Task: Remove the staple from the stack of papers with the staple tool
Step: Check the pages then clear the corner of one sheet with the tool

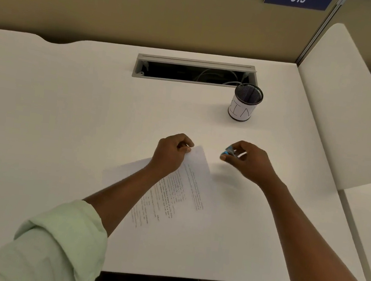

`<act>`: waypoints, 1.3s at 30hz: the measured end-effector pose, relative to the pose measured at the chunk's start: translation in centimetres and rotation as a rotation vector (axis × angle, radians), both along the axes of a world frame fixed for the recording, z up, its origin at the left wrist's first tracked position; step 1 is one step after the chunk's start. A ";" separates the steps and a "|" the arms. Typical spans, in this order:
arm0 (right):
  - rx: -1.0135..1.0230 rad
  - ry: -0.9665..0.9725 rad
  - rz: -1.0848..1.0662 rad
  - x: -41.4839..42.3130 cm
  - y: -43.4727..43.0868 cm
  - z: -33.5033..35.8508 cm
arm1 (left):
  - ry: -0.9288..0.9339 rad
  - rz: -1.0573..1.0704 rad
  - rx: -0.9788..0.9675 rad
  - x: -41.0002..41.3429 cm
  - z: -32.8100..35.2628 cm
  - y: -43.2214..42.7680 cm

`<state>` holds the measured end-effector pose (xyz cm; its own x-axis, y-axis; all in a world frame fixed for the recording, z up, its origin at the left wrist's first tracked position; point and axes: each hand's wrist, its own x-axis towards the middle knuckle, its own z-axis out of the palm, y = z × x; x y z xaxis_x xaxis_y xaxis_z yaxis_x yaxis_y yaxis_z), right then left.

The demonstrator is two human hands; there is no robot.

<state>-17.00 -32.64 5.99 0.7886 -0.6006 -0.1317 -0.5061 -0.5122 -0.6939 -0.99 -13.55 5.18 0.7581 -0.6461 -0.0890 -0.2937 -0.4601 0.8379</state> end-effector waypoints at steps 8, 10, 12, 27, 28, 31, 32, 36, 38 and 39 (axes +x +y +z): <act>-0.167 0.197 -0.438 -1.7 -3.5 -4.1 | 0.259 0.425 -0.012 2.3 -2.2 1.6; -0.215 0.220 -0.466 -1.8 -4.2 -4.7 | 0.306 0.512 -0.025 2.8 -2.7 2.0; -0.250 0.234 -0.486 -1.8 -4.6 -4.9 | 0.347 0.591 -0.038 3.1 -3.1 2.3; -0.478 0.139 -0.464 -0.8 -0.5 -4.2 | -0.230 0.198 0.093 2.9 -3.5 7.4; -0.483 0.080 -0.381 -1.0 1.2 -4.4 | -0.301 0.115 0.134 1.7 -3.9 8.6; -0.444 0.040 -0.053 -2.8 8.4 -6.5 | -0.460 -0.086 0.250 -2.8 -6.5 13.1; -0.427 0.086 0.062 -3.5 10.8 -7.3 | -0.493 -0.151 0.289 -4.2 -7.5 14.6; -0.420 0.191 0.241 -4.2 15.7 -10.1 | -0.554 -0.236 0.406 -6.5 -10.2 17.6; -0.444 0.193 0.233 -2.7 15.6 -10.4 | -0.561 -0.212 0.431 -5.6 -10.2 17.3; -0.448 0.197 0.232 -1.8 15.3 -10.4 | -0.560 -0.201 0.443 -5.0 -10.2 16.9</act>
